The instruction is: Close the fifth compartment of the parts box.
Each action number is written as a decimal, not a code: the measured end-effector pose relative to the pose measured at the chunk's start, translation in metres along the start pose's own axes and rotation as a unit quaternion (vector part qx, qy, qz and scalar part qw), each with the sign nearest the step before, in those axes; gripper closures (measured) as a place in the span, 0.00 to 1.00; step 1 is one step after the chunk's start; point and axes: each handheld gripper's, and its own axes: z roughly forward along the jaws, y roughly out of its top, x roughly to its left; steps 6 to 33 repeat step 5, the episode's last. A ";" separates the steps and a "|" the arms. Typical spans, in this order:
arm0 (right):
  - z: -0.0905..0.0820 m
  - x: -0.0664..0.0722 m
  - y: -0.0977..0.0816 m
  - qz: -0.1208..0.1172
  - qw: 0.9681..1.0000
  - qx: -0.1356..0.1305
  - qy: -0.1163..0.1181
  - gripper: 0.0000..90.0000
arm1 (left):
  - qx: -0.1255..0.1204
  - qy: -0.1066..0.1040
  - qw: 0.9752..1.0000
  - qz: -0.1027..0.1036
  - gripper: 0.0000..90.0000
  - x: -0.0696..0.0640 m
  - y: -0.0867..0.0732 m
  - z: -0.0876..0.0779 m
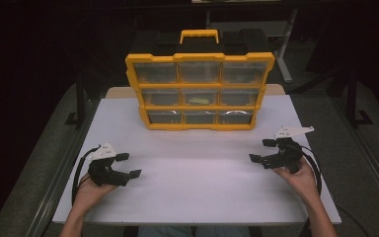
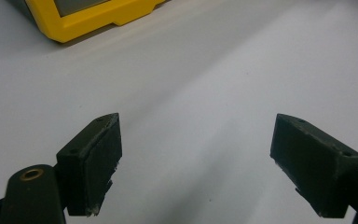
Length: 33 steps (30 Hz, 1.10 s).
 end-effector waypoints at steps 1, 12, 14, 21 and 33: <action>-0.001 0.001 -0.001 -0.003 1.000 -0.001 -0.004 0.15 | 0.000 -0.002 1.000 0.001 0.18 0.000 0.000 0.000; -0.004 0.001 -0.004 -0.002 1.000 -0.009 -0.004 0.15 | -0.002 -0.007 1.000 -0.001 0.18 -0.002 0.000 0.002; -0.004 0.001 -0.004 -0.002 1.000 -0.009 -0.004 0.15 | -0.002 -0.007 1.000 -0.001 0.18 -0.002 0.000 0.002; -0.004 0.001 -0.004 -0.002 1.000 -0.009 -0.004 0.15 | -0.002 -0.007 1.000 -0.001 0.18 -0.002 0.000 0.002; -0.004 0.001 -0.004 -0.002 1.000 -0.009 -0.004 0.15 | -0.002 -0.007 1.000 -0.001 0.18 -0.002 0.000 0.002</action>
